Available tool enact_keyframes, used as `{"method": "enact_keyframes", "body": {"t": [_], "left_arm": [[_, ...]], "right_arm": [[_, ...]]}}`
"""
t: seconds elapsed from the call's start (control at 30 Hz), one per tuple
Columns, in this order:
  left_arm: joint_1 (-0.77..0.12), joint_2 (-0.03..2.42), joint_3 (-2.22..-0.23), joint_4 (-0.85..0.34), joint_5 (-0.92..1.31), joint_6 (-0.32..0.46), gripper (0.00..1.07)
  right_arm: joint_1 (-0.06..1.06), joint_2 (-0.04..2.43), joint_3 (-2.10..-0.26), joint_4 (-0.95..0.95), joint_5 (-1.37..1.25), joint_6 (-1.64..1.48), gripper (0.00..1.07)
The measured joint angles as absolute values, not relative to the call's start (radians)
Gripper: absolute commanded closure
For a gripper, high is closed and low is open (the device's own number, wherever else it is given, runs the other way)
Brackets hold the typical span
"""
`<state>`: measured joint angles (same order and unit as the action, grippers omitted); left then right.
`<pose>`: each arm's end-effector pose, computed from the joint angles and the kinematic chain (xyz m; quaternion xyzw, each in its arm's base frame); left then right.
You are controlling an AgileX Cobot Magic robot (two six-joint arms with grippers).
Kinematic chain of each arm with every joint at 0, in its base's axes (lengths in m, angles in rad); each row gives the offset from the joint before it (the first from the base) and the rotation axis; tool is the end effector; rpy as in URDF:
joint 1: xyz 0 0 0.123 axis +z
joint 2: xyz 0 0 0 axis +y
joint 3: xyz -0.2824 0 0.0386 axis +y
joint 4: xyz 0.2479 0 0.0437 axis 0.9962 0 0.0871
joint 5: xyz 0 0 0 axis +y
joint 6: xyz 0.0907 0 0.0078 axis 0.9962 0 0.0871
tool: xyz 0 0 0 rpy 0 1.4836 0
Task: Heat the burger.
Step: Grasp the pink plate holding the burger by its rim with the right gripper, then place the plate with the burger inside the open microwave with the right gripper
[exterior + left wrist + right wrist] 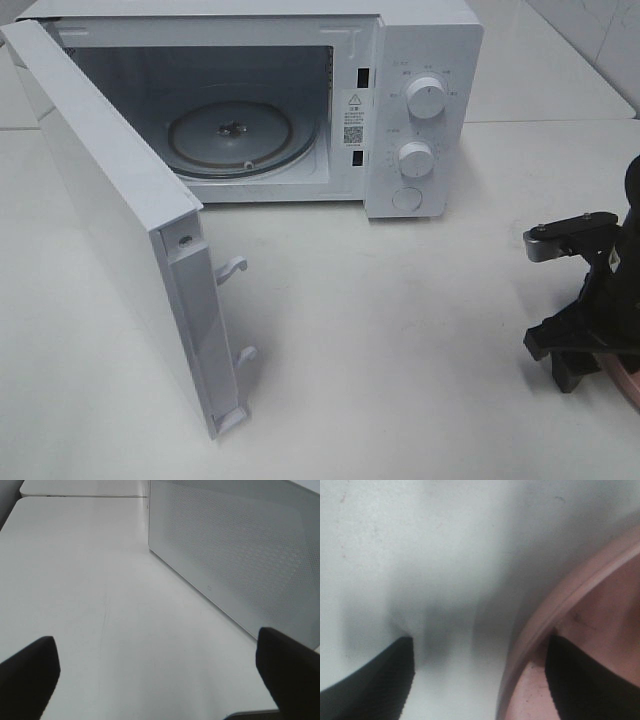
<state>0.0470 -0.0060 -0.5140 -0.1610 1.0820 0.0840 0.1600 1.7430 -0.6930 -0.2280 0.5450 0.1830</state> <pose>-0.0083 -0.0133 0.2801 0.0205 0.8506 -0.0461 0.5234 0.2527 0.0300 0.1112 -0.0839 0.9940 -0.0558 0.0414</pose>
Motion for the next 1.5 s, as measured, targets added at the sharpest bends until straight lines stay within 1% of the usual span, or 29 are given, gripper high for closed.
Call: {"method": "enact_keyframes", "body": {"t": [0.03,0.07,0.1,0.13,0.17,0.2,0.23,0.27,0.3,0.6,0.77,0.87,1.1,1.5], "left_arm": [[0.047,-0.006,-0.514,-0.161,1.082,0.084,0.04],[0.047,-0.006,-0.514,-0.161,1.082,0.084,0.04],[0.047,-0.006,-0.514,-0.161,1.082,0.084,0.04],[0.047,-0.006,-0.514,-0.161,1.082,0.084,0.04],[0.047,-0.006,-0.514,-0.161,1.082,0.084,0.04],[0.047,-0.006,-0.514,-0.161,1.082,0.084,0.04],[0.047,-0.006,-0.514,-0.161,1.082,0.084,0.04],[0.047,-0.006,-0.514,-0.161,1.082,0.084,0.04],[0.047,-0.006,-0.514,-0.161,1.082,0.084,0.04],[0.047,-0.006,-0.514,-0.161,1.082,0.084,0.04],[0.047,-0.006,-0.514,-0.161,1.082,0.084,0.04],[0.047,-0.006,-0.514,-0.161,1.082,0.084,0.04],[0.047,-0.006,-0.514,-0.161,1.082,0.084,0.04],[0.047,-0.006,-0.514,-0.161,1.082,0.084,0.04]], "right_arm": [[0.160,1.743,-0.693,-0.234,0.547,0.192,0.56],[0.160,1.745,-0.693,-0.241,0.548,0.200,0.69],[0.160,1.745,-0.693,-0.241,0.548,0.200,0.69],[0.160,1.747,-0.693,-0.264,0.550,0.208,0.82],[0.160,1.747,-0.693,-0.264,0.550,0.208,0.82],[0.160,1.748,-0.693,-0.290,0.555,0.214,0.94],[0.158,1.748,-0.693,-0.299,0.559,0.217,1.00],[0.158,1.748,-0.693,-0.299,0.559,0.217,1.00],[0.158,1.748,-0.694,-0.299,0.570,0.231,1.07],[0.162,1.748,-0.694,-0.310,0.576,0.259,1.07],[0.212,1.753,-0.694,-0.382,0.611,0.346,1.07],[0.221,1.754,-0.694,-0.394,0.618,0.360,1.07],[0.291,1.753,-0.692,-0.465,0.686,0.435,1.07],[0.361,1.708,-0.689,-0.542,0.748,0.544,1.07]]}}
